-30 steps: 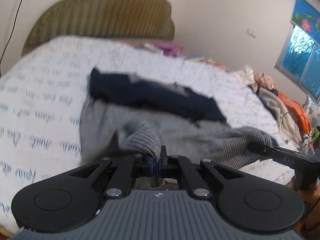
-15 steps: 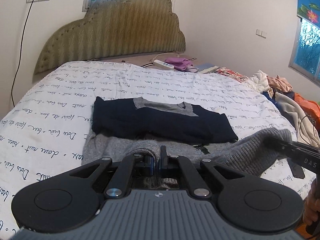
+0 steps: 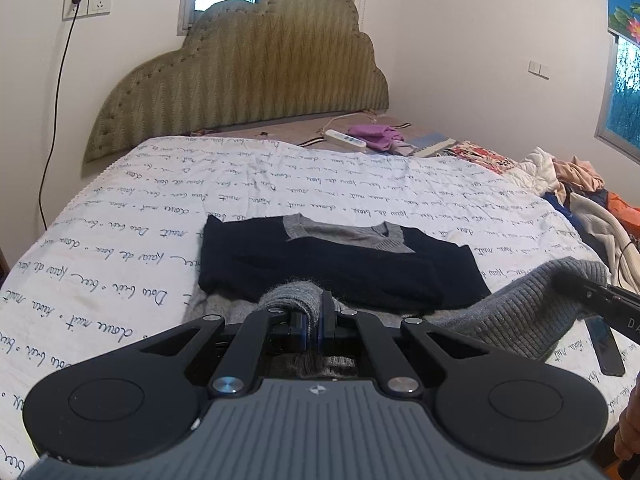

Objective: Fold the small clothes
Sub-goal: 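Lay the held hem over the navy sleeves near the collar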

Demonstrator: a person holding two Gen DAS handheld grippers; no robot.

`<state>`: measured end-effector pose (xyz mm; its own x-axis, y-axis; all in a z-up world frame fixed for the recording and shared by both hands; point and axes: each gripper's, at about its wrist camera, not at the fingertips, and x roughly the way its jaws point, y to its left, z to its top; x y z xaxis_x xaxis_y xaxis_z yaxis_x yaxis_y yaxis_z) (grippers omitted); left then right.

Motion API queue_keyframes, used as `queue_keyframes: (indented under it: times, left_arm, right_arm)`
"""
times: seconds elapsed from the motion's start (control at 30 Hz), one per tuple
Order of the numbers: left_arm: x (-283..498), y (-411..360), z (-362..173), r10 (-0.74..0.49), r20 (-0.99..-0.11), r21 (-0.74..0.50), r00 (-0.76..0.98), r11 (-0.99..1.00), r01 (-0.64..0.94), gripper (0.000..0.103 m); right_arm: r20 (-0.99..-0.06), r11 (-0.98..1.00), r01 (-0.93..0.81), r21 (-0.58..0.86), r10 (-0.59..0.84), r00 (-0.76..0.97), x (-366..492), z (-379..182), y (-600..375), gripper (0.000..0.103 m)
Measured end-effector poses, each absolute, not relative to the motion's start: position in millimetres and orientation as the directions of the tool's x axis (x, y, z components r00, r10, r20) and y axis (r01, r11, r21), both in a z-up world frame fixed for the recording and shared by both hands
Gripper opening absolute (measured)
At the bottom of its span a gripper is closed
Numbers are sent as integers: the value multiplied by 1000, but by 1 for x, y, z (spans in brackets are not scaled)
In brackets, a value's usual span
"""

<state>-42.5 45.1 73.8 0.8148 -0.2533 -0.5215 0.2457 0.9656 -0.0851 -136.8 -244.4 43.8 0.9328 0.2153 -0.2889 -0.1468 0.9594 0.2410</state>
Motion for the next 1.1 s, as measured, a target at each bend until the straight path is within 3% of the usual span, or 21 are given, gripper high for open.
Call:
queue_keyframes:
  times: [1.1]
  left_arm:
    - [39,31,103,-118,-477,18,871,990,143,4]
  right_arm:
    - [-249,948,-69,309,151,957,-51,49,-268,14]
